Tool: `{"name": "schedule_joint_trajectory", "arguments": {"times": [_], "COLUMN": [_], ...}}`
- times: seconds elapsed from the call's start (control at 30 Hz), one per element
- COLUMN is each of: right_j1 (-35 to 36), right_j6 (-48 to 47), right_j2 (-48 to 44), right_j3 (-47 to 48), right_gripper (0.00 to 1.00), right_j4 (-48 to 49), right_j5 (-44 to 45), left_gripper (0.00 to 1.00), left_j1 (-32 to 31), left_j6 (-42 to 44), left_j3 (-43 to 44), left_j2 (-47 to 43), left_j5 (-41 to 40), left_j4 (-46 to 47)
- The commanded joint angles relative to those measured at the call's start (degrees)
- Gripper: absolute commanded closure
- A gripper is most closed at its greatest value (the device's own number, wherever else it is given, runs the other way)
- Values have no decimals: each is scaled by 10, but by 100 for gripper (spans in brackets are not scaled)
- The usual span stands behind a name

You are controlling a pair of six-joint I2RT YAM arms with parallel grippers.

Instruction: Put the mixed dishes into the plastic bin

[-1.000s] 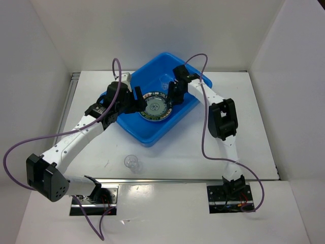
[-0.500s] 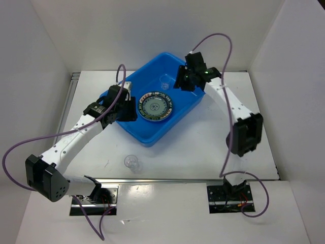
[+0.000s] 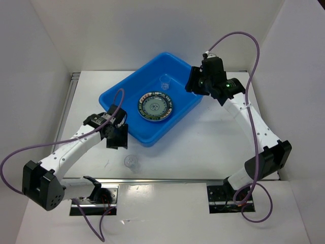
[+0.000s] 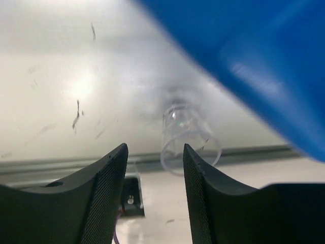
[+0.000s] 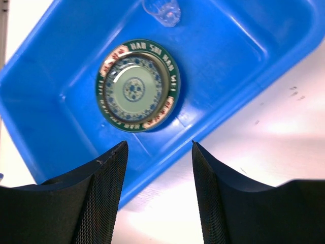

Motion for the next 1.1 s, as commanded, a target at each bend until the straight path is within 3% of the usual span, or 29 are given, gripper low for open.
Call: {"name": "schedule_joint_trajectory", "arguments": {"times": [0.0, 0.17, 0.33, 0.87, 1.07], "right_j1": [6, 6, 6, 6, 6], "right_j6": [-23, -28, -28, -34, -34], "right_j2": [-41, -41, -36, -53, -66], "right_j3": [-11, -23, -23, -46, -58], "right_gripper": [41, 40, 40, 38, 37], "right_j4": [-6, -7, -1, -1, -7], "right_j5": [28, 21, 11, 6, 18], "left_gripper": [45, 45, 47, 55, 55], "left_j1": [-4, -4, -55, -84, -84], "left_j6": [-46, -92, -163, -243, -254], "left_j3": [-27, -63, -136, -105, -105], "left_j2": [-59, -95, -131, -126, -108], "left_j5": [43, 94, 137, -7, -13], "left_j4": [-32, -21, 46, -12, -23]}}
